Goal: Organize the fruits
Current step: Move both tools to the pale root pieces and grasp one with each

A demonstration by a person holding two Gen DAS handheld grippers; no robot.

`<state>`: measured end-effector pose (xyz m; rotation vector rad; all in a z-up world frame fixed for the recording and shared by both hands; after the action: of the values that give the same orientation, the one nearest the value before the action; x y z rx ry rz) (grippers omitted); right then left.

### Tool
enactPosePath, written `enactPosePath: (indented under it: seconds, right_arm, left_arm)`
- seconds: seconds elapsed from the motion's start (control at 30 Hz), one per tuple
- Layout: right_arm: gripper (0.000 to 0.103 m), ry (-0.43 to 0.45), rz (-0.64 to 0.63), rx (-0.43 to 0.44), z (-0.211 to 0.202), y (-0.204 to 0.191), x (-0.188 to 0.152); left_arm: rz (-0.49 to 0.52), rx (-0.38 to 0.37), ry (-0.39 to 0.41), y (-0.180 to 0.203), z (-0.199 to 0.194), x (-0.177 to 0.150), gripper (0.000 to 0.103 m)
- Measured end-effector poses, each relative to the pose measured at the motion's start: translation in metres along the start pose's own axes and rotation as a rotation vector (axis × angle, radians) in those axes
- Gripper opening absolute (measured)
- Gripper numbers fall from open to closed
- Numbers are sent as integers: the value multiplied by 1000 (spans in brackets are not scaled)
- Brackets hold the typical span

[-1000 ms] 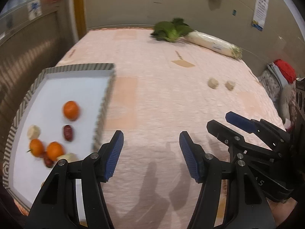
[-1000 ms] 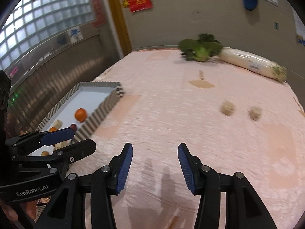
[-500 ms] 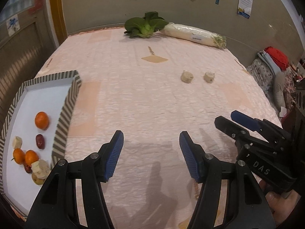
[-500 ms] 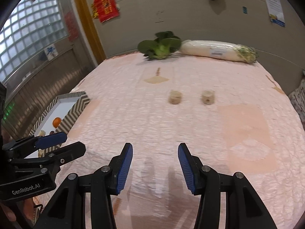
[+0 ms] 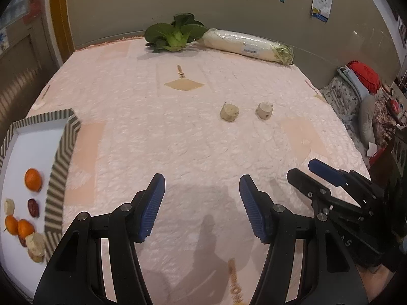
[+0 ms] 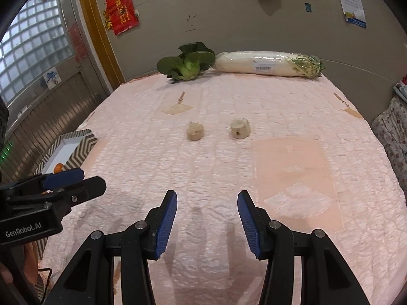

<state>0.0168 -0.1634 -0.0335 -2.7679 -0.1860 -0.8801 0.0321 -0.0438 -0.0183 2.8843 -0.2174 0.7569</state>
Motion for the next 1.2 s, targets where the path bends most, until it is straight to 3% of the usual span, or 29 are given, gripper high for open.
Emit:
enactPosePath:
  seconds: [0.87,1.2]
  right_arm:
    - [48,-12,40,8,24,40,24]
    - [48,2,52,17,28,47,31]
  left_arm:
    - [-7,11,-58,24,74,59,61]
    - [0,23,-67,28,87,66,61]
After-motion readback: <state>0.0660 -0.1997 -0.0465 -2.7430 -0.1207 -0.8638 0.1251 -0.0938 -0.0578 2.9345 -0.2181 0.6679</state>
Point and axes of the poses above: each gripper's, at about its wrist camera, not at the fingertips, and z roughly the way its jaws point, y to its right, x to its top, the point moved 10 cm from there along z, roughly the way its jaws point, and after that the axes turned 6 degrees about -y, right-handed, at the moved point
